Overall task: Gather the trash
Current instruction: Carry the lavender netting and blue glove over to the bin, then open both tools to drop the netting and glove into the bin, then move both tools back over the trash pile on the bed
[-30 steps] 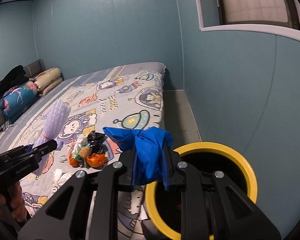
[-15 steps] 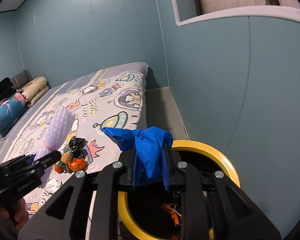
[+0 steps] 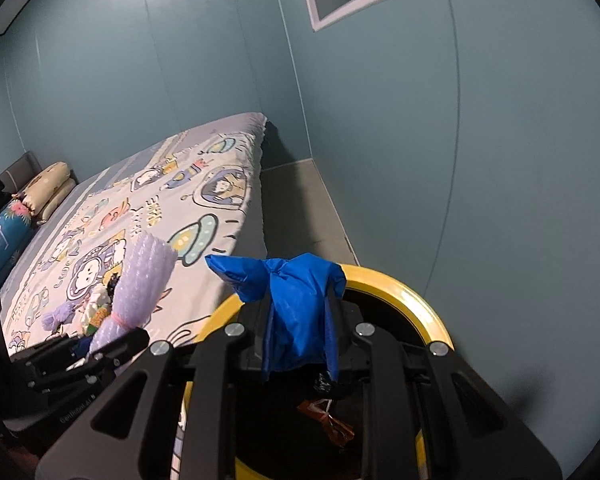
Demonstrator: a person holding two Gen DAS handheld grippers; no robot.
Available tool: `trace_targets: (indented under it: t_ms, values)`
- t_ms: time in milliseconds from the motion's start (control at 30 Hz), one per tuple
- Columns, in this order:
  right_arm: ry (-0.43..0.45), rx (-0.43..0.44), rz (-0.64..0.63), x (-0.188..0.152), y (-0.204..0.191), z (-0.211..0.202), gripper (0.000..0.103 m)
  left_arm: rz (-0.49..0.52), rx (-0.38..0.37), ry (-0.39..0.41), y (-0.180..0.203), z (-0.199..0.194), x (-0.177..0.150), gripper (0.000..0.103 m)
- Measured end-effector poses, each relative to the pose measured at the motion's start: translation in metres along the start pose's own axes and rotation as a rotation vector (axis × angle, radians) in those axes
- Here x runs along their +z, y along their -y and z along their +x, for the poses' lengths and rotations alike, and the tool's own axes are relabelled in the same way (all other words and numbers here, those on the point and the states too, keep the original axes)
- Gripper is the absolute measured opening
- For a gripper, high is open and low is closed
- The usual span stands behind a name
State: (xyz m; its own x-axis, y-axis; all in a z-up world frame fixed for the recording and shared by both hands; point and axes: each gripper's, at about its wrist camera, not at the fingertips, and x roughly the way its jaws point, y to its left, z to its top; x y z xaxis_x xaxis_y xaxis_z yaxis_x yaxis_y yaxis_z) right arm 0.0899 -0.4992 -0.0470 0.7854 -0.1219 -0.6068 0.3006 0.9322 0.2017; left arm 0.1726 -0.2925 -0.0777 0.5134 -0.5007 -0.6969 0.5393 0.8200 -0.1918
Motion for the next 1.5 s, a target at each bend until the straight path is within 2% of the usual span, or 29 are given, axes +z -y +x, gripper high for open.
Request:
trace_targets:
  t_ms: [433,700,867,933,1000,1067,1500]
  values:
    - [-0.071,0.006,0.069,-0.018,0.03,0.029,0.019,-0.003,-0.057,-0.115,0.014,0.052,-0.016,0.029]
    - [-0.086,0.01,0.09,-0.018,0.036,0.036,0.022,0.001,-0.069,-0.13,0.015,0.061,-0.022,0.034]
    - [-0.084,0.005,0.111,-0.017,0.04,0.036,0.029,-0.011,-0.076,-0.131,0.013,0.062,-0.022,0.047]
    - [-0.081,0.005,0.12,-0.018,0.042,0.035,0.038,-0.022,-0.082,-0.128,0.011,0.059,-0.021,0.057]
    - [-0.071,-0.005,0.131,-0.017,0.044,0.032,0.039,-0.021,-0.081,-0.121,0.011,0.057,-0.021,0.059]
    - [-0.065,-0.005,0.14,-0.017,0.045,0.03,0.046,-0.024,-0.08,-0.111,0.011,0.052,-0.022,0.066]
    - [-0.052,0.009,0.117,-0.017,0.03,0.011,0.046,-0.064,-0.033,-0.04,-0.019,0.018,-0.009,0.067]
